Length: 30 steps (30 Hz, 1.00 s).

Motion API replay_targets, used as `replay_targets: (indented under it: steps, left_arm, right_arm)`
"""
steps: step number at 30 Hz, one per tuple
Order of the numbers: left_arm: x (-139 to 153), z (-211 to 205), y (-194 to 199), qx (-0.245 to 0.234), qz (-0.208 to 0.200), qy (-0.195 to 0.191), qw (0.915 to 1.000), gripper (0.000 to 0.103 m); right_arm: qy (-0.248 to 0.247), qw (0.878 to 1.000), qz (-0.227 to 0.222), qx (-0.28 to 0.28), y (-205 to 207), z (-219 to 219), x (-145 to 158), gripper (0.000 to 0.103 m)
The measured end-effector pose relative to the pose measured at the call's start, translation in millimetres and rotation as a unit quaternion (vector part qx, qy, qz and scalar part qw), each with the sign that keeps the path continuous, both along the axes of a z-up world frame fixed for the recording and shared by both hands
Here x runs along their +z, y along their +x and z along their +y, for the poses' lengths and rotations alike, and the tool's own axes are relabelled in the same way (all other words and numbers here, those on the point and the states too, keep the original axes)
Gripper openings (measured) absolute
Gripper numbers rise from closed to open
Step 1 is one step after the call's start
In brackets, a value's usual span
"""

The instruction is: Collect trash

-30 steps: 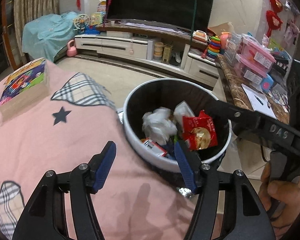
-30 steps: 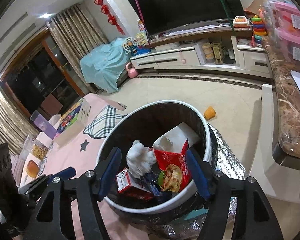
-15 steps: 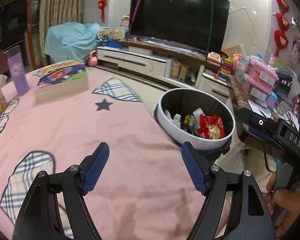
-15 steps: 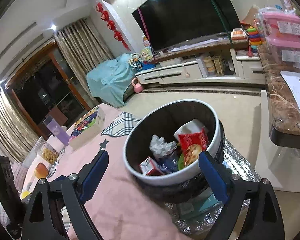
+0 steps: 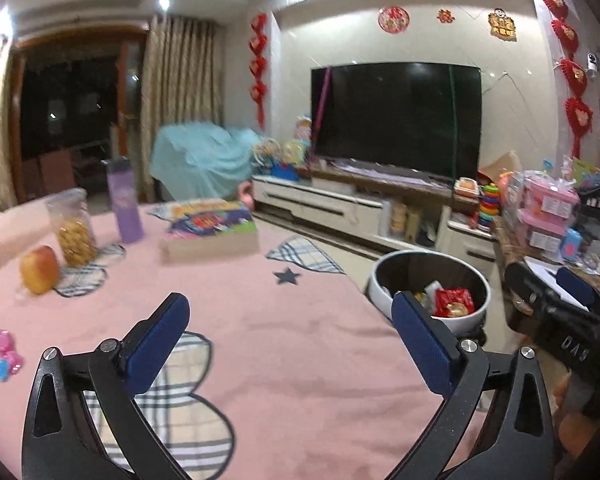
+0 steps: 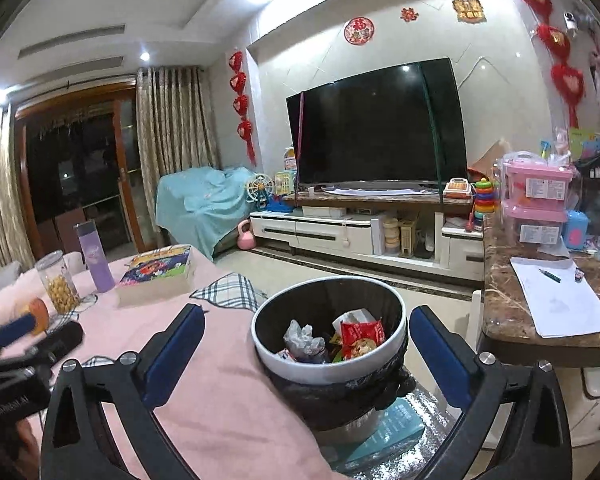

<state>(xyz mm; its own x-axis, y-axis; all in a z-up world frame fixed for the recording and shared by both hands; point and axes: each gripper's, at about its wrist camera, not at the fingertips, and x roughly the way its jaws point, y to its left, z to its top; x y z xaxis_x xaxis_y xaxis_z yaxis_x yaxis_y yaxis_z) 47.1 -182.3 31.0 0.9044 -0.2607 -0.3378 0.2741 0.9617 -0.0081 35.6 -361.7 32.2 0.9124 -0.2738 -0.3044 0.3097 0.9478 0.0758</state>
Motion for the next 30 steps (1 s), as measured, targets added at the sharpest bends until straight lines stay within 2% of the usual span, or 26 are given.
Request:
replay_targets:
  steps: [7, 13, 30]
  left_arm:
    - [-7, 16, -13, 0.035, -0.025, 0.005, 0.9991, 0.103]
    - [-13, 25, -20, 0.052, -0.028, 0.002, 0.9983, 0.103]
    - [-18, 28, -34, 0.057, -0.03, 0.004, 0.9979, 0.103]
  right_arm:
    - [0.0, 1.0, -0.003, 0.004, -7, 13, -17, 0.103]
    - [0.001, 1.0, -0.006, 0.016, -15, 19, -21, 0.103]
    - [0.006, 0.999, 0.001, 0.031, -22, 26, -23, 0.103]
